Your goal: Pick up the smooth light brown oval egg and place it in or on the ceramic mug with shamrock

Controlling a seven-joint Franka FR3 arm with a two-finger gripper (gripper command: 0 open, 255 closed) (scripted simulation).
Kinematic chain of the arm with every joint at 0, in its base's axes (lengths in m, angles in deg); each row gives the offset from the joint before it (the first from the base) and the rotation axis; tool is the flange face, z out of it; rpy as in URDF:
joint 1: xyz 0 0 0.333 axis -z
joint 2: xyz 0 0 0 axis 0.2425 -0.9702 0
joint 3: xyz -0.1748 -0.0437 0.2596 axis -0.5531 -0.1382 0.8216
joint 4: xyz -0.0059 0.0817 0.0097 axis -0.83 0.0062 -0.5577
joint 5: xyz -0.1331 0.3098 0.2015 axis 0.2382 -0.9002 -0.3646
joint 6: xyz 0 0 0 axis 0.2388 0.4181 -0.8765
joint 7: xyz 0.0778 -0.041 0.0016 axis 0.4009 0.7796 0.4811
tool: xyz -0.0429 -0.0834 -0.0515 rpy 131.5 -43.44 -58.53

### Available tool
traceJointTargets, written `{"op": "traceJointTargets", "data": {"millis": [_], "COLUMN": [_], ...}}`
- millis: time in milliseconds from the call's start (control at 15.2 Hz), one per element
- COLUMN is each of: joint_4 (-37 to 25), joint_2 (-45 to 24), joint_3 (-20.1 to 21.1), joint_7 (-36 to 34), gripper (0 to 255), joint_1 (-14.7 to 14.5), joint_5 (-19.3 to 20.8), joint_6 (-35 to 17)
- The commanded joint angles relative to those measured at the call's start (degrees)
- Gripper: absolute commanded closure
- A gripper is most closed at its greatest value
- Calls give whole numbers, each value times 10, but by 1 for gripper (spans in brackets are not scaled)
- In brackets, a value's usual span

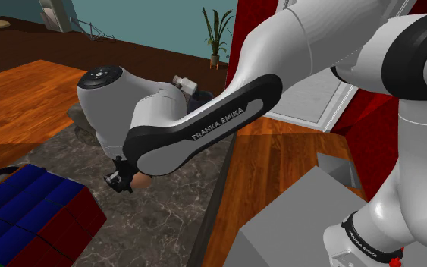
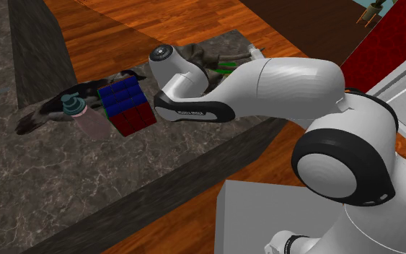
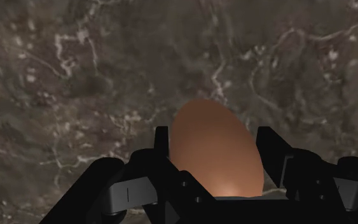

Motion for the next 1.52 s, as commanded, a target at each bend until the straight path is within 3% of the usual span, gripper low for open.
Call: {"op": "traceJointTargets", "data": {"millis": [0,462,1452], "joint_4": [0,0,-48], "joint_2": [0,0,47], "joint_3": [0,0,20], "joint_7": [0,0,29], "gripper": [255,255,255], "joint_1": [0,0,8], "joint_5": [0,0,-36], "joint_6": [0,0,87]}}
